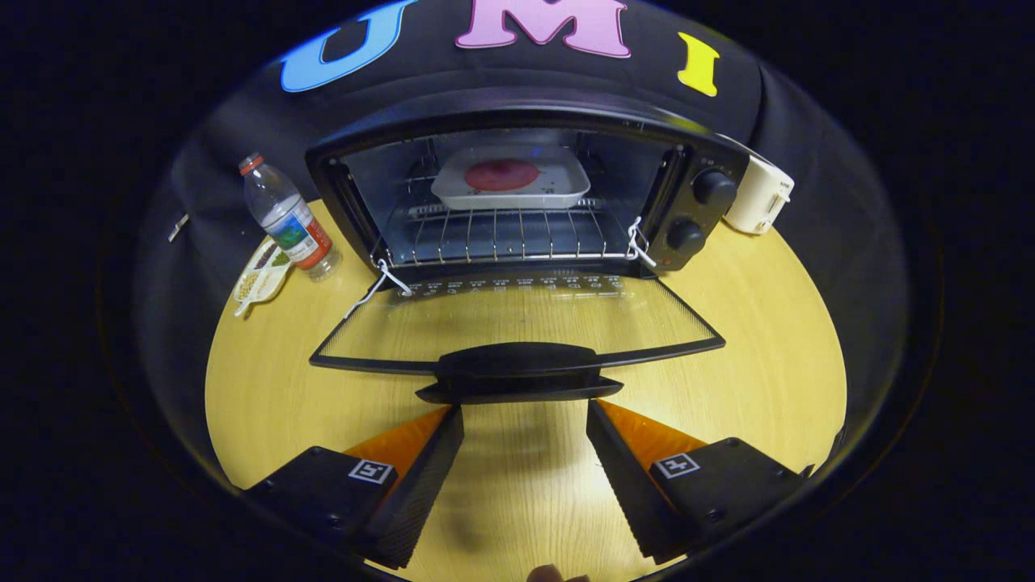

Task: Open the toaster oven, put the food inside, and close the toaster oven door.

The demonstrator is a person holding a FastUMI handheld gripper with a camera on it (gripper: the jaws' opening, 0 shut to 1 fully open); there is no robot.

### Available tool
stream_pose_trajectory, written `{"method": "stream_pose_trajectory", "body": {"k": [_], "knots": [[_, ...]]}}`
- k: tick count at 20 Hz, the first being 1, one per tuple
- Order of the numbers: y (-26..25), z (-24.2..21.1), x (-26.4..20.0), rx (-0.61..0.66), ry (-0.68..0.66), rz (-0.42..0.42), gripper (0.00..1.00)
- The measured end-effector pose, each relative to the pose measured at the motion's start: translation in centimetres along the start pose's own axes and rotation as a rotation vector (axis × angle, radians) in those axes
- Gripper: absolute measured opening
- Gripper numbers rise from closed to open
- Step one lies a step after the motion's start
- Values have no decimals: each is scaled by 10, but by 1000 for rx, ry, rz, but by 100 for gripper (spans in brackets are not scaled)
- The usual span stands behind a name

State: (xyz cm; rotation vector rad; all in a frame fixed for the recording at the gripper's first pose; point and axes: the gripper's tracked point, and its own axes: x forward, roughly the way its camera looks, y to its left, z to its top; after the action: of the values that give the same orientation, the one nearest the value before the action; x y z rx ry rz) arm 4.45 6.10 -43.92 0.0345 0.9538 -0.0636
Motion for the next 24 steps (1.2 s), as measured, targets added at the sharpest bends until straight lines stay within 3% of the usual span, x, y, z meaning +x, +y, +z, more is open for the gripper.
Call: {"method": "stream_pose_trajectory", "body": {"k": [17,24], "knots": [[2,101,-49,101,-290,0,100],[-40,139,-118,169,-427,-5,100]]}}
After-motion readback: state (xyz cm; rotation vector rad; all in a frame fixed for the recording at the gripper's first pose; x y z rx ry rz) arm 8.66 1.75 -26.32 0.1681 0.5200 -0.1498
